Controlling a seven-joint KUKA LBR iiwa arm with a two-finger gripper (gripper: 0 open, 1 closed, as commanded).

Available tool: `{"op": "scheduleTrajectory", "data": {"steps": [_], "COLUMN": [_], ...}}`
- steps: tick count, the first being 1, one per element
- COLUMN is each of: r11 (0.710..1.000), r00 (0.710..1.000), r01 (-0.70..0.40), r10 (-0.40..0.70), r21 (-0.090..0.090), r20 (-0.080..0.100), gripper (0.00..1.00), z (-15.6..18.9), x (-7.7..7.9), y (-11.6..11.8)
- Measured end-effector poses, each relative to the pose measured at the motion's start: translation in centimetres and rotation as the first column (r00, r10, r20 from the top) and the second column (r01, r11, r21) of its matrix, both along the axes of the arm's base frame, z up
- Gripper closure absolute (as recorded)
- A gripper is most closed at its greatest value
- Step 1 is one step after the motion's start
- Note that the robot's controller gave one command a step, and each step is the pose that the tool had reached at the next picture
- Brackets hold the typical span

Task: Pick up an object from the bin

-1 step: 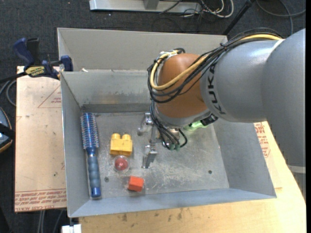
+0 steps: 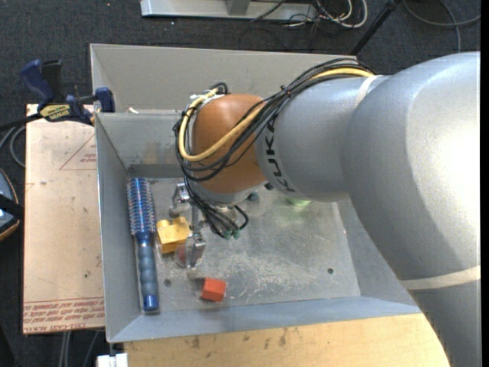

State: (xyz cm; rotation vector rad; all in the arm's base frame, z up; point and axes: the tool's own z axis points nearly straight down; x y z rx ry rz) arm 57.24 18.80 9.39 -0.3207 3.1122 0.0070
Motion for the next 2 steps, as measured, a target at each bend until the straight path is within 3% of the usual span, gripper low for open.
{"op": "scheduleTrajectory", "data": {"steps": [1, 2], "r11": [1.000, 1.000], "r00": [1.000, 1.000], "r01": [0.003, -0.014], "r10": [-0.003, 0.014], "r21": [-0.004, -0.003], "r20": [-0.011, -0.001], "gripper": [1.00, 1.00], "z": [-0.3, 15.4], "x": [-0.3, 0.2], "y": [-0.3, -2.1]}}
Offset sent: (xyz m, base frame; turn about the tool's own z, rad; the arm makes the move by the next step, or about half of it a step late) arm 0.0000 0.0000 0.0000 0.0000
